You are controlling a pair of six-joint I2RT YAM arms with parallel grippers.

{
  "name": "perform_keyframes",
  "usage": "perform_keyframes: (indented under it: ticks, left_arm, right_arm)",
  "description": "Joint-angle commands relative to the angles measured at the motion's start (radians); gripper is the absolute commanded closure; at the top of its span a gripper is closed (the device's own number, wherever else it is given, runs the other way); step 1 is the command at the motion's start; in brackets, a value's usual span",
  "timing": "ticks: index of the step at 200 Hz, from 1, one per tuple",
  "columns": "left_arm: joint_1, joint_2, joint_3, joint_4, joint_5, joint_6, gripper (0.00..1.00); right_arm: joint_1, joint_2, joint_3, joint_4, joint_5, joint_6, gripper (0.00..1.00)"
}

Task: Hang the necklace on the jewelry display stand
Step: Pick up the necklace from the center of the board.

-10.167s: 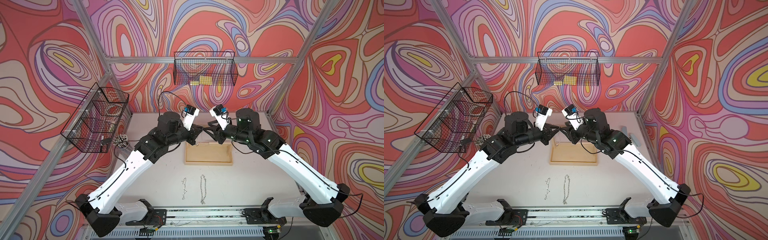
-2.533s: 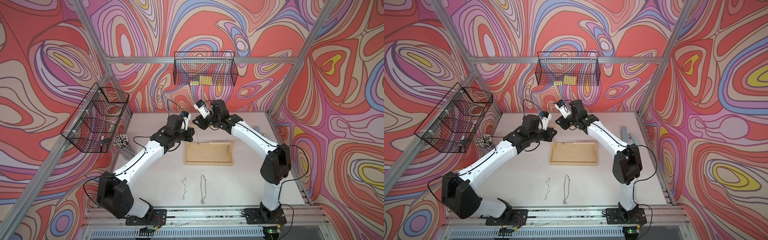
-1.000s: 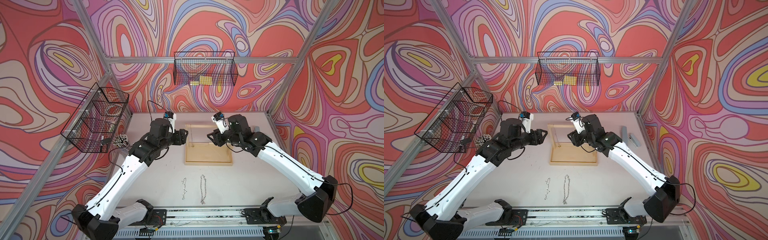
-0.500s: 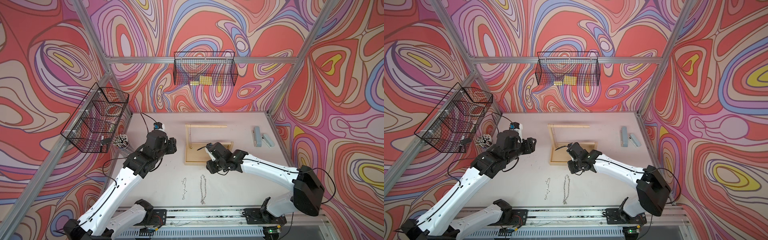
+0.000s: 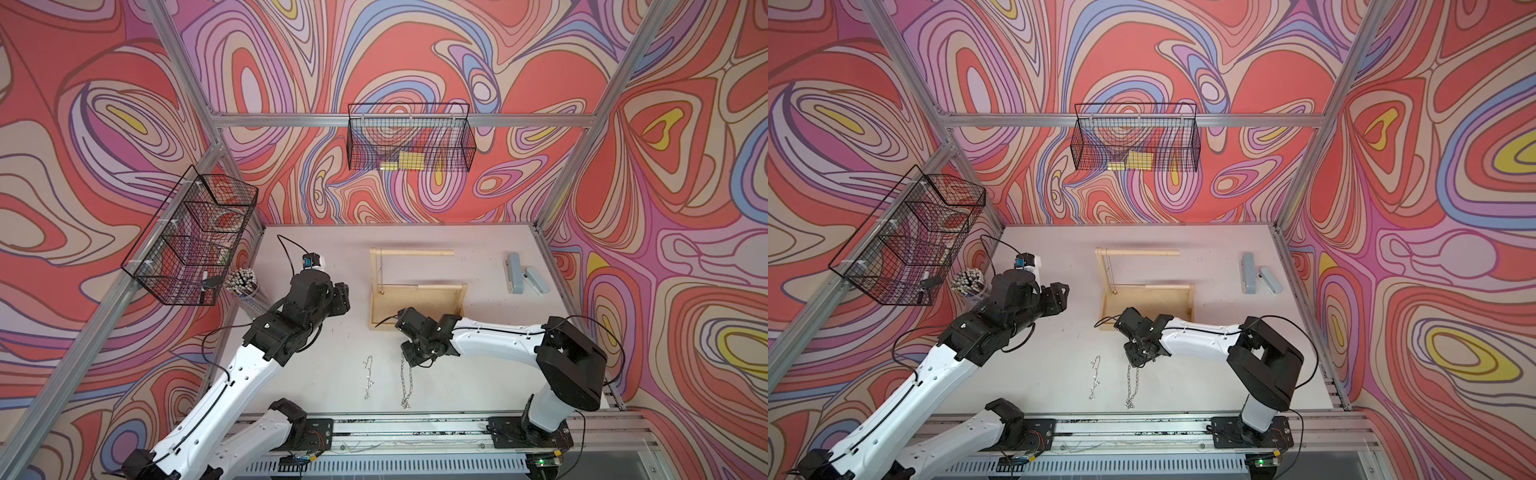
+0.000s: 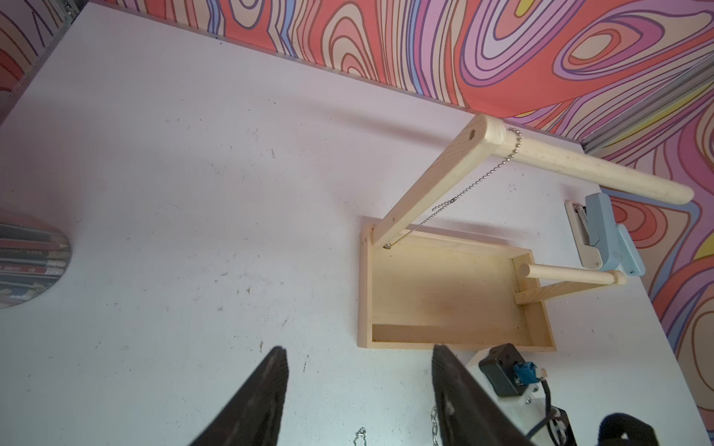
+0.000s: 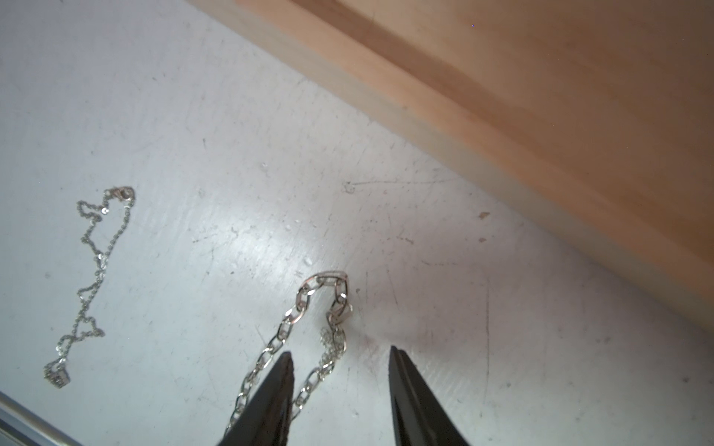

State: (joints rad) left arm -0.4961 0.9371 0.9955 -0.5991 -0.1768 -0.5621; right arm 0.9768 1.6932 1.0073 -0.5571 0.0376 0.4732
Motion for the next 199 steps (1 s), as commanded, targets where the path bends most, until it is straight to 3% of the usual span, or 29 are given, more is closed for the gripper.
perform_keyframes:
  ticks: [1, 45, 91, 128, 160, 199]
  left_arm:
    - [0.005, -0.011, -0.011, -0.008, -0.018, -0.006, 0.37]
    - [0.006, -0.024, -0.009, -0.017, -0.030, -0.006, 0.37]
    - [0.007, -0.030, -0.001, -0.024, -0.044, 0.000, 0.37]
    - [0.006, -0.035, 0.008, -0.030, -0.059, 0.015, 0.37]
    - [0.007, -0.038, 0.008, -0.034, -0.059, 0.015, 0.37]
    - [0.007, -0.046, 0.001, -0.036, -0.065, 0.011, 0.36]
  right_arm:
    - [0.004, 0.036, -0.004, 0.043, 0.005, 0.008, 0.56]
    - [0.006, 0.071, -0.008, 0.049, 0.026, 0.004, 0.61]
    - [0.021, 0.114, 0.006, 0.015, 0.041, -0.001, 0.76]
    - [0.064, 0.155, 0.029, -0.022, 0.049, 0.002, 0.82]
    - [0.075, 0.175, 0.033, -0.053, 0.050, 0.014, 1.00]
    - [0.074, 0.170, 0.068, -0.115, 0.120, 0.007, 1.00]
